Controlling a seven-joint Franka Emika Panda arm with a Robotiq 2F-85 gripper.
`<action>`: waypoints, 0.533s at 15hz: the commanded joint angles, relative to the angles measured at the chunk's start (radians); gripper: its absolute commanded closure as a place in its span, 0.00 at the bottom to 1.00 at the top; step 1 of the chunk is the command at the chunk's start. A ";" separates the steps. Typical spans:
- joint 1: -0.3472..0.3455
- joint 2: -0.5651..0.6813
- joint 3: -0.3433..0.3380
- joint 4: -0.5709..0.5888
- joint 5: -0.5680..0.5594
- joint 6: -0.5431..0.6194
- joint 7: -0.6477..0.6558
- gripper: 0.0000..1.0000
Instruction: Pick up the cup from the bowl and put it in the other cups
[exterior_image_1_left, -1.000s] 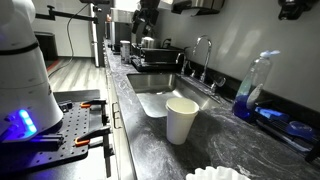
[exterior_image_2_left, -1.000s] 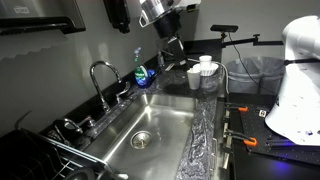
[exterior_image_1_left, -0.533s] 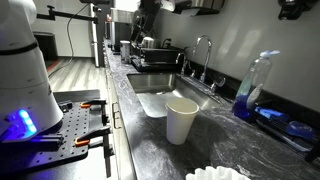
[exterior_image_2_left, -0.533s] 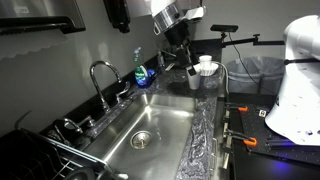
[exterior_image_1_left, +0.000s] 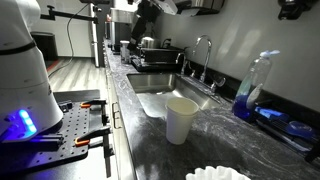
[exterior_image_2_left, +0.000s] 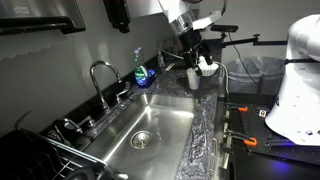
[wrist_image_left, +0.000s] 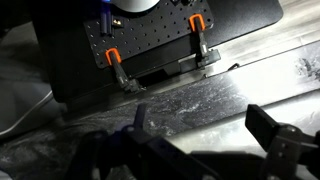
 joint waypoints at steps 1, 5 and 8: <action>-0.041 -0.076 0.009 -0.078 0.009 0.057 0.153 0.00; -0.086 -0.140 0.019 -0.135 -0.003 0.076 0.324 0.00; -0.122 -0.196 0.011 -0.175 -0.021 0.078 0.424 0.00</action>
